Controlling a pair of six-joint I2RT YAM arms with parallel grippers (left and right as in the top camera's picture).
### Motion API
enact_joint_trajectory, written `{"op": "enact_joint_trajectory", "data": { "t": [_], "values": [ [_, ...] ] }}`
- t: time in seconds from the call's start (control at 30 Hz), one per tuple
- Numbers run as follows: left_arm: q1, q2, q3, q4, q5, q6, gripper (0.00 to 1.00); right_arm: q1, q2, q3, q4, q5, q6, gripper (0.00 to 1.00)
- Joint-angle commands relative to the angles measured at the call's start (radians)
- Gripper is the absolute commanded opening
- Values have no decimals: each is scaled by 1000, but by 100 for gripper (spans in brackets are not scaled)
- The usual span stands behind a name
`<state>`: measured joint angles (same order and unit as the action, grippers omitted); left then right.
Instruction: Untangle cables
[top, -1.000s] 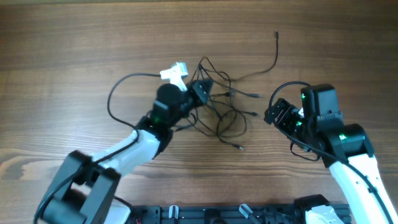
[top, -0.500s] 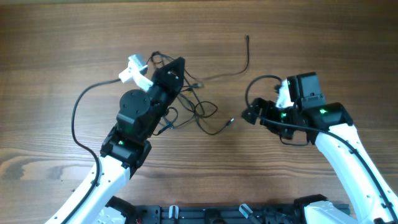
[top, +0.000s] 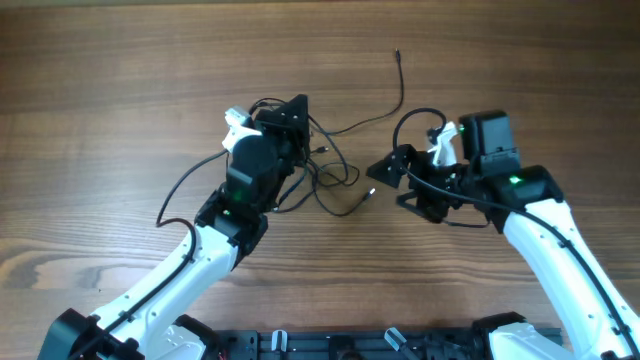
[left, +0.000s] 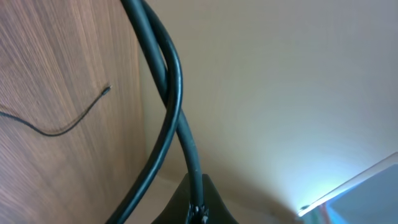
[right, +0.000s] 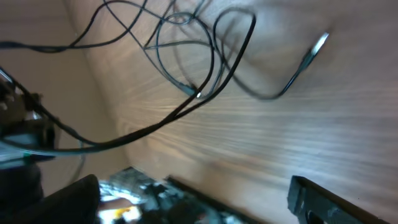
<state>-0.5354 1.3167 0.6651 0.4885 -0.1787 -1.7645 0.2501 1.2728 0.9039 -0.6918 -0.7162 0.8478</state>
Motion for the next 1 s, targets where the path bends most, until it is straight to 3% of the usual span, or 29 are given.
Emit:
{"op": "enact_joint_trajectory", "data": {
  "t": [0.0,0.13,0.3,0.43,0.47,0.5,0.6,0.63,0.77,0.9,0.97],
  "values": [
    [-2,6,10,16,-47,-119,4,119,13,3,61,93,322,97],
    [-2,6,10,20,-47,-118,4,266,29,2,188,224,554,100],
    [-2,6,10,20,-36,-118,4,344,82,2,275,428,873,100],
    [-2,6,10,20,-31,-118,4,349,166,2,386,436,943,100],
    [-2,5,10,21,-31,-118,4,349,198,2,423,409,943,96],
    [-1,5,10,21,-32,-118,4,349,218,2,446,382,941,83],
    [9,5,10,38,-32,-117,4,348,274,2,462,297,868,16],
    [16,5,10,54,-32,-106,4,345,279,2,454,296,811,4],
    [80,5,10,278,21,102,4,295,270,2,322,344,552,4],
    [215,5,10,579,273,298,4,133,232,2,142,519,299,4],
    [268,5,10,593,368,299,4,55,220,2,115,557,193,4]
  ]
}}
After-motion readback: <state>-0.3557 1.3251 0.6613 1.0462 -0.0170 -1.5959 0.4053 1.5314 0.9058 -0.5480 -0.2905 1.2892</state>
